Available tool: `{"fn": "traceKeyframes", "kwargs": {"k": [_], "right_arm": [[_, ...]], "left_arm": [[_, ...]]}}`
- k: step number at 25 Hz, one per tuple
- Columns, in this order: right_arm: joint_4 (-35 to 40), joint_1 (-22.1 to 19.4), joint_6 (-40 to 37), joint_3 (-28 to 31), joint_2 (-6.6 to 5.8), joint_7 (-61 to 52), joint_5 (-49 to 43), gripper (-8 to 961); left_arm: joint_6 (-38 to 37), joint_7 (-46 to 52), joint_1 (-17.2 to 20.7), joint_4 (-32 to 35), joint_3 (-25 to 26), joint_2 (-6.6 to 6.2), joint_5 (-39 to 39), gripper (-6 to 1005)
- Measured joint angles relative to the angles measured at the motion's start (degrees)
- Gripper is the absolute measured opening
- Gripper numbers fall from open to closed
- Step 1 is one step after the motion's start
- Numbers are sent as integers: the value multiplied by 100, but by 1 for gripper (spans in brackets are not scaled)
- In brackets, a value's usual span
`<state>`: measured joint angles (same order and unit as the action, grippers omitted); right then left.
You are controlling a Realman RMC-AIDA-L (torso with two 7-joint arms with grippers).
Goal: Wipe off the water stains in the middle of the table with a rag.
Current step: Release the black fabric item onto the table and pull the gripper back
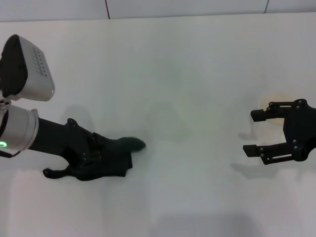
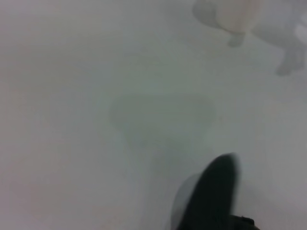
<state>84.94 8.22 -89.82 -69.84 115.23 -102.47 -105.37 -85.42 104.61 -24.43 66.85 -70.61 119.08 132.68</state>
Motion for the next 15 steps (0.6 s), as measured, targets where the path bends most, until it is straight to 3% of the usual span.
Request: {"fn": "traceKeyframes", "kwargs": {"k": [3,9,15], "right_arm": [[11,5,0,-2,0,-1,0,824],[18,5,9,0,0,-1,-1,824],[-10,3,11,42,-1,-1,-17,824]], "left_arm": [[-30,71,-15,14,10,0,1,109],[-35,127,-24,111,8,0,4,369],[-353,-477,305,625,92,2,-296,604]]}}
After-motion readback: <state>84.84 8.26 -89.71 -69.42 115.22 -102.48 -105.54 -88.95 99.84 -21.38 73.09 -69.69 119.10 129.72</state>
